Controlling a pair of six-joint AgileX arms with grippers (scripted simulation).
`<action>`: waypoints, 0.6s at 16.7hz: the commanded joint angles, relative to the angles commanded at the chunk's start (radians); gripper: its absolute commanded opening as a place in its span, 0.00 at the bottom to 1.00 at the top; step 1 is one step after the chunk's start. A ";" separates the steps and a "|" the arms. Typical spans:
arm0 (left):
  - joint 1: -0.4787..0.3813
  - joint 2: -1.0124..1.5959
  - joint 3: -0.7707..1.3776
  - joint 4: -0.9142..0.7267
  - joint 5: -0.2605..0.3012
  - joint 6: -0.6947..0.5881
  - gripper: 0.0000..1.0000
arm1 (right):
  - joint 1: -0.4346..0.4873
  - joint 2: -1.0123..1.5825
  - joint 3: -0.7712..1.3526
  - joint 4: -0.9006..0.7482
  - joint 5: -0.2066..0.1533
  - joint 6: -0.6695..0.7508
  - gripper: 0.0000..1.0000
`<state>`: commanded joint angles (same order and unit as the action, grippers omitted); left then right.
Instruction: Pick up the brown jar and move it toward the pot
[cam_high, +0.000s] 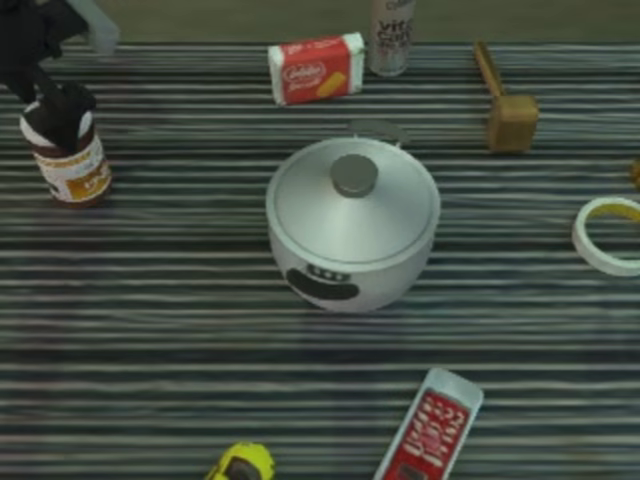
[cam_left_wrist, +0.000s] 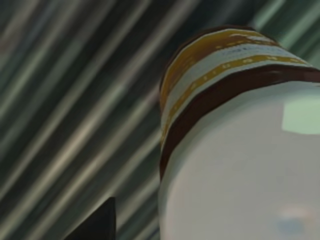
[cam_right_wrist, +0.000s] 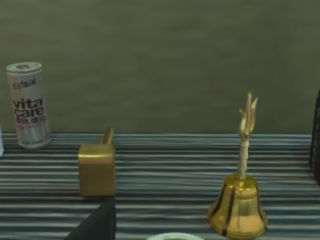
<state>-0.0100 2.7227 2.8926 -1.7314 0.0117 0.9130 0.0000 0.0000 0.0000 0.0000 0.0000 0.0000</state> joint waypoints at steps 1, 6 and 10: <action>0.000 0.011 0.013 -0.006 -0.001 0.004 1.00 | 0.000 0.000 0.000 0.000 0.000 0.000 1.00; -0.006 0.012 0.011 -0.004 0.000 0.003 1.00 | 0.000 0.000 0.000 0.000 0.000 0.000 1.00; -0.002 0.068 0.085 -0.029 -0.001 0.002 1.00 | 0.000 0.000 0.000 0.000 0.000 0.000 1.00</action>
<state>-0.0122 2.7906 2.9779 -1.7608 0.0111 0.9149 0.0000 0.0000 0.0000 0.0000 0.0000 0.0000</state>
